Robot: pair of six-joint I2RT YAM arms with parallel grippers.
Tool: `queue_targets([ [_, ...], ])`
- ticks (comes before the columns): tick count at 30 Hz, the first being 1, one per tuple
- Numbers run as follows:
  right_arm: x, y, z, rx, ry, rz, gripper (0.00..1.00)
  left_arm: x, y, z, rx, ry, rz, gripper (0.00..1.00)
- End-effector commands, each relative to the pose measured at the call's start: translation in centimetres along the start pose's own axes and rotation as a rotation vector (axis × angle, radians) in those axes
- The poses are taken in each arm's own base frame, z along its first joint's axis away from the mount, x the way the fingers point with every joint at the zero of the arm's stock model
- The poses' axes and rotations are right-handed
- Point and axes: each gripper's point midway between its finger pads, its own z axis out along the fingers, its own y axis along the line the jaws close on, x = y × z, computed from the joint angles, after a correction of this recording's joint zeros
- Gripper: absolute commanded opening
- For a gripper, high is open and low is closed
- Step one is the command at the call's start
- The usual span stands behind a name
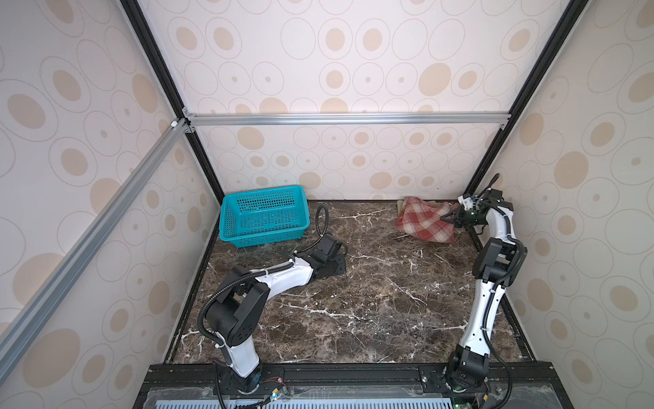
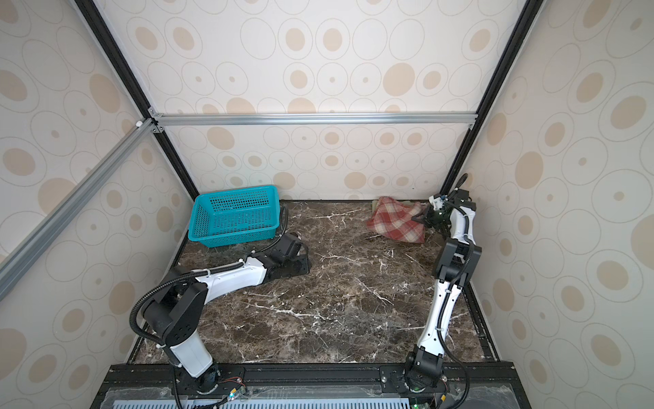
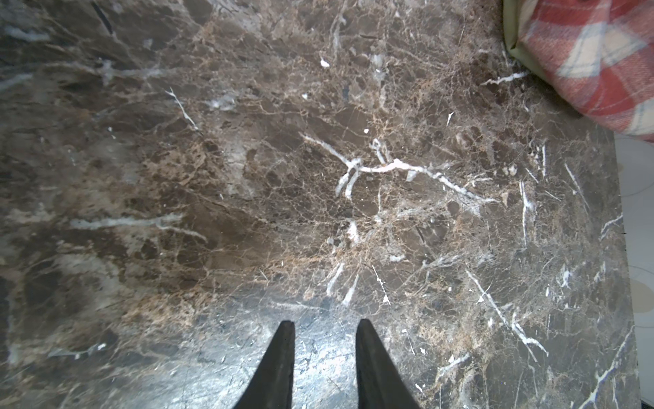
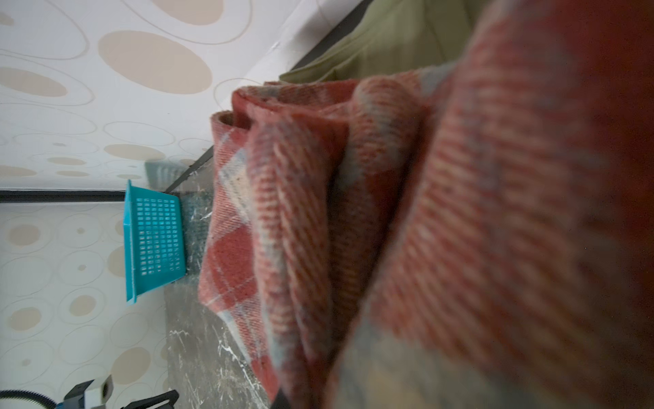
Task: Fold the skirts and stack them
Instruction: 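Lower the plaid skirt onto the green skirt and open the right gripper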
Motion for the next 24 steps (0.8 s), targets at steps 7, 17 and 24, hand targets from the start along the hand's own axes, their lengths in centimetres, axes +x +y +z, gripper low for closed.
queue_targets([
  [7, 0.0, 2.8, -1.2, 0.050, -0.002, -0.168, 0.00, -0.8, -0.3, 0.1, -0.004, -0.001, -0.024, 0.30],
  [17, -1.8, 4.9, -0.9, 0.029, -0.049, -0.287, 0.00, -0.9, -0.5, 0.9, -0.016, 0.019, -0.015, 0.30],
  [24, -3.1, 4.2, -0.5, 0.062, -0.089, -0.334, 0.00, -0.8, -0.4, 1.5, -0.028, 0.035, -0.020, 0.30],
])
